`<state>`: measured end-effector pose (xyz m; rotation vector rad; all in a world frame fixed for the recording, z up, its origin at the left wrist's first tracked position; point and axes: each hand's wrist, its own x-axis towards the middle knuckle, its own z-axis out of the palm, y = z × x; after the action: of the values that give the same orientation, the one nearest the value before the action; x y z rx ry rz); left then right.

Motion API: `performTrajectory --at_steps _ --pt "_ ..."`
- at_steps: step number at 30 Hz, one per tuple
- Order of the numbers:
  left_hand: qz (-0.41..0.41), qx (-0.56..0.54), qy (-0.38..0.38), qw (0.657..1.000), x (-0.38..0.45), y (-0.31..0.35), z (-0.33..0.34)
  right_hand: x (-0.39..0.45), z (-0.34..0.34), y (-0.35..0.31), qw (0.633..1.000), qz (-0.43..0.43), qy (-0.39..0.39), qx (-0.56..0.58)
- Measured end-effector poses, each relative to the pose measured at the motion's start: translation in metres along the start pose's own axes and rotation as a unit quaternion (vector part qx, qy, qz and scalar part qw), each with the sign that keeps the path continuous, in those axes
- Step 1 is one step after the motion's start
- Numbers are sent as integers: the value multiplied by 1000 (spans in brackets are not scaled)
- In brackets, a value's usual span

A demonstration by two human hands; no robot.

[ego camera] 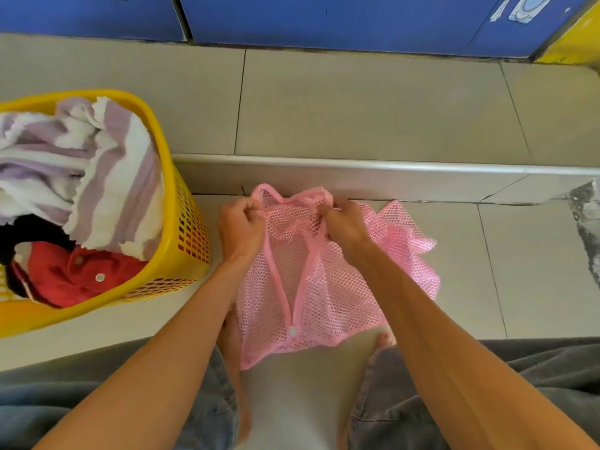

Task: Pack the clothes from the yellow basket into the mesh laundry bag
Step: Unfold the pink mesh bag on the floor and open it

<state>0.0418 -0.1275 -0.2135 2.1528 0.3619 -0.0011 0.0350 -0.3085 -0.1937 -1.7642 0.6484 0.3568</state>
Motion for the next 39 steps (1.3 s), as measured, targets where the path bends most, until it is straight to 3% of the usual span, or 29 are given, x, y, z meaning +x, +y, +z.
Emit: performTrajectory --at_steps 3,6,10,15,19,25,31,35,39 --pt "59 66 -1 996 1 5 -1 5 -4 -6 999 2 27 37" --pt "104 118 -79 984 -19 1 8 1 -3 -1 1000 3 14 7" --pt "90 172 -178 965 -47 -20 18 -2 1 20 991 -4 42 -126" --pt "26 193 -218 956 -59 -32 14 -16 4 43 967 6 67 -244" --pt "45 167 -246 954 -66 -28 17 -26 11 45 985 13 25 -168" --pt "-59 86 -282 954 -76 -11 23 -36 14 13 1000 16 0 4" --pt "-53 17 -215 975 -83 23 -5 -49 11 -18 998 -3 45 -52" --pt "-2 13 -247 969 -88 44 -35 -72 13 -31 994 16 -48 -96" --pt "25 18 -273 961 -97 57 -64 -89 13 -44 999 19 -25 -34"
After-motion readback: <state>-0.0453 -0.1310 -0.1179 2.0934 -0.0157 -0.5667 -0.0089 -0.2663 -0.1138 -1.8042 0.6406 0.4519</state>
